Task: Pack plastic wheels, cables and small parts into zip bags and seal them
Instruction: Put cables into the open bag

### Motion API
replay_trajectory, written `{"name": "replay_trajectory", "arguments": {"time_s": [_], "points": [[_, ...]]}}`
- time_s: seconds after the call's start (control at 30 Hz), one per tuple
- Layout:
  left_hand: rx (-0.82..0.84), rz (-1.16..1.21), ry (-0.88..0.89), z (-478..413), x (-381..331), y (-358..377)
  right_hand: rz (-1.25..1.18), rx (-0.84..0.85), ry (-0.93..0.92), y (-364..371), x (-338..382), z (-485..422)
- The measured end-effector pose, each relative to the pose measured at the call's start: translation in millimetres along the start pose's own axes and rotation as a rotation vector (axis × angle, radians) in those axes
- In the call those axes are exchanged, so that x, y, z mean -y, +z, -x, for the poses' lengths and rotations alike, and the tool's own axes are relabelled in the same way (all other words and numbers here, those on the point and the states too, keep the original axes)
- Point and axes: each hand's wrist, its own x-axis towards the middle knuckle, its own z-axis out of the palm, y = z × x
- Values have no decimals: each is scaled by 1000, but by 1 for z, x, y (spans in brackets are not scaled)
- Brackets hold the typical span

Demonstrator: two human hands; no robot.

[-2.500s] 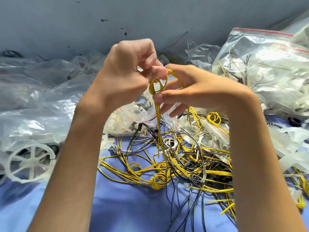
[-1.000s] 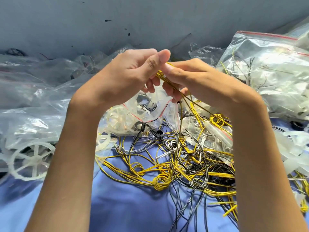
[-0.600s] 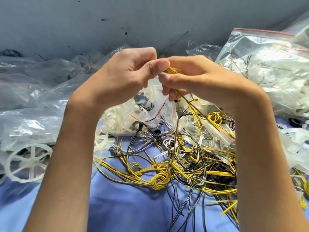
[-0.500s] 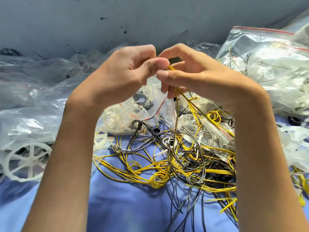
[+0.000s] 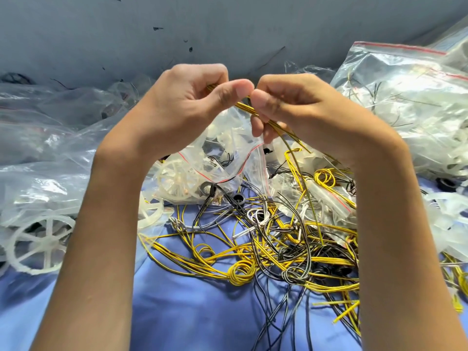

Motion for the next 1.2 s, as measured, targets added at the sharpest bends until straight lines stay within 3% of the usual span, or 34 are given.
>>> {"name": "replay_trajectory", "arguments": {"time_s": [0.27,0.57,0.73,0.9,1.2], "points": [[31,38,-37,2,1,-3,-13,-71,-47,-5,-2,-1],[-28,-21,-24,2,10,-2,164,-30,-8,-13,-2,8],[-69,35,1,2,8,-5,134,-25,22,-14,-2,9],[3,18,-18,2,10,-4,168,-59,50,-20,-8,11],[-12,183,10,2,8,-1,95,-100,-13,-22,-12,13]]}}
